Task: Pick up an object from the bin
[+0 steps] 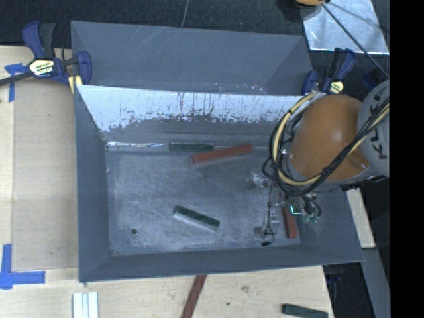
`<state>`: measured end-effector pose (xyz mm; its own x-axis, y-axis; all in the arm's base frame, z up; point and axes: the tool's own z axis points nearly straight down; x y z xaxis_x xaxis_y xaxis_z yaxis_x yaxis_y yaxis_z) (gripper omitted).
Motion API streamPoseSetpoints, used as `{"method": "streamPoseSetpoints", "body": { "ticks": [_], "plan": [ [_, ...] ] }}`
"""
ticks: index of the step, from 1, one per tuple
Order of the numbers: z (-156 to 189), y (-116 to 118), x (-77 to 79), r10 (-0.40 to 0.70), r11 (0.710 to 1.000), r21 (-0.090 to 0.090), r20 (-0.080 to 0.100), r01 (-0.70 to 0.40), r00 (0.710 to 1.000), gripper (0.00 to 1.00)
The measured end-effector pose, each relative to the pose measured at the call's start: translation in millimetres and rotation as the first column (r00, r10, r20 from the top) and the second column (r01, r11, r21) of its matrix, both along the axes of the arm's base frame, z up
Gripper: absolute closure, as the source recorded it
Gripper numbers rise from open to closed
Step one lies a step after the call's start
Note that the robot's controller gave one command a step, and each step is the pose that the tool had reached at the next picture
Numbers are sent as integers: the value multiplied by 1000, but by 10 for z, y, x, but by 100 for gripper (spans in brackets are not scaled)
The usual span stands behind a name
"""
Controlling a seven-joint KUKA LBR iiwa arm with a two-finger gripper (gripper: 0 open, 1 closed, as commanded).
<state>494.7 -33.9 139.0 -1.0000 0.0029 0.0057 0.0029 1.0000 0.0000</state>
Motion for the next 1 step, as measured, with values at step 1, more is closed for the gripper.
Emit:
{"method": "streamPoseSetpoints", "body": {
  "ticks": [1],
  "plan": [
    [41, 0, 20, 1, 1000, -1, 8, -1, 1000, 0]
  ]
}}
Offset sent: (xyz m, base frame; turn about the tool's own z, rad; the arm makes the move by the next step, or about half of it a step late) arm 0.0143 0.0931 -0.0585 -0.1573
